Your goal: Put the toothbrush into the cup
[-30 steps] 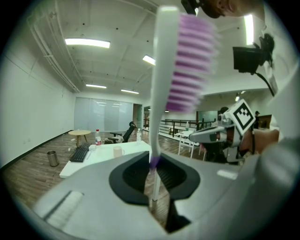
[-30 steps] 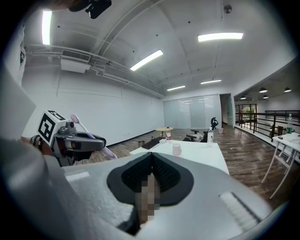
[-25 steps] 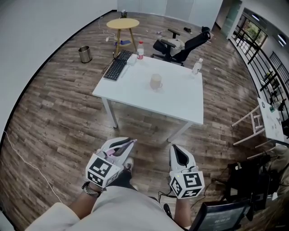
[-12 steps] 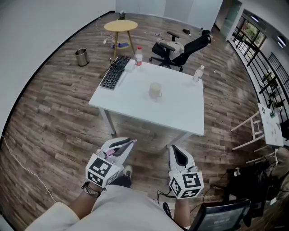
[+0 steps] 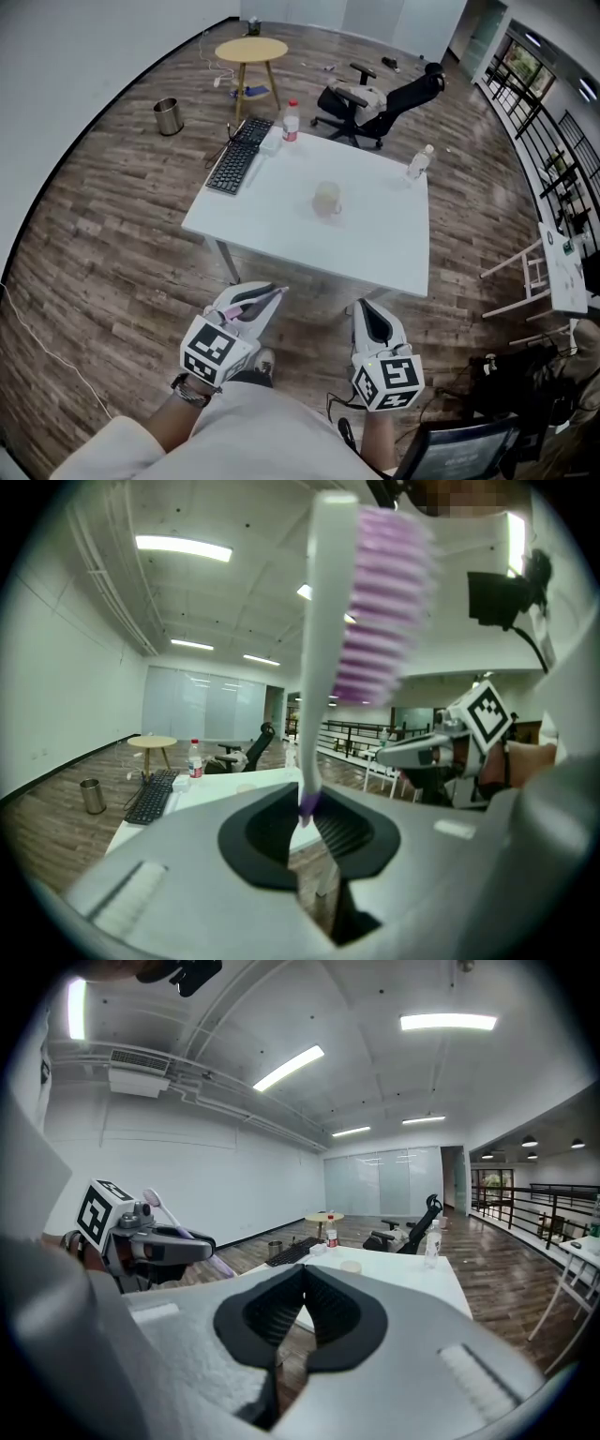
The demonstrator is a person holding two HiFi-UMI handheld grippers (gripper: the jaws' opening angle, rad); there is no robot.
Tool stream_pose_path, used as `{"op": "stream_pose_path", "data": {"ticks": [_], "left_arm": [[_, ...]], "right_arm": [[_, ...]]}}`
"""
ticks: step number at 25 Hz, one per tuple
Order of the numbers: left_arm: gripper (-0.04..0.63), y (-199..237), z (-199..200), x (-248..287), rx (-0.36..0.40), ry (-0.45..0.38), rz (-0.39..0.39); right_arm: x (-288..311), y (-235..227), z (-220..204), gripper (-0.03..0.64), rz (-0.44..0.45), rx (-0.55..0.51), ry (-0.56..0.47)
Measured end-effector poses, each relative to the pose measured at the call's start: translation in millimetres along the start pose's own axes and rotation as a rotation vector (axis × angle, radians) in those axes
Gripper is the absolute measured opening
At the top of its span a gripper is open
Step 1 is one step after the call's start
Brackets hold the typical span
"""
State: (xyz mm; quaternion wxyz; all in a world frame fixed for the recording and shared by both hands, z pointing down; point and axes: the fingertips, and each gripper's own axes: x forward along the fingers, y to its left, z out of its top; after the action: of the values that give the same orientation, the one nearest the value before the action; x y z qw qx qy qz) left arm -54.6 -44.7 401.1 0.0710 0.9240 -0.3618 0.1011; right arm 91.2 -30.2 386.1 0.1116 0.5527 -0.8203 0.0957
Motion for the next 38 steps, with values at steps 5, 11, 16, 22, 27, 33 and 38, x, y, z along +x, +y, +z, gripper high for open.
{"op": "stream_pose_path", "data": {"ticks": [5,11,16,22,27,33,38], "left_arm": [[0.055,15,1,9,-0.010,0.009,-0.004],[0.055,27,-1,18,-0.020,0.017,-0.013],[0.055,41,0,27,-0.025,0.023,-0.029],[0.055,52,2,39,-0.016,0.028,-0.058],[0.054,57,1,45,-0.008,0.024,-0.088],[0.054,62,-1,51,-0.023,0.033,-0.116],[0.054,62,-2,52,-0.033,0.033,-0.123]], "right_arm": [[17,-1,3,0.002,0.003,0.006,0.012],[33,-4,1,0.002,0.000,0.013,0.025],[48,-5,1,0.002,-0.007,0.016,0.037],[63,-7,2,0.002,-0.018,0.020,0.042],[68,-7,2,0.002,-0.037,0.017,0.043],[69,-7,1,0.002,-0.065,0.028,0.058],[64,-9,-2,0.002,-0.084,0.037,0.066]]}}
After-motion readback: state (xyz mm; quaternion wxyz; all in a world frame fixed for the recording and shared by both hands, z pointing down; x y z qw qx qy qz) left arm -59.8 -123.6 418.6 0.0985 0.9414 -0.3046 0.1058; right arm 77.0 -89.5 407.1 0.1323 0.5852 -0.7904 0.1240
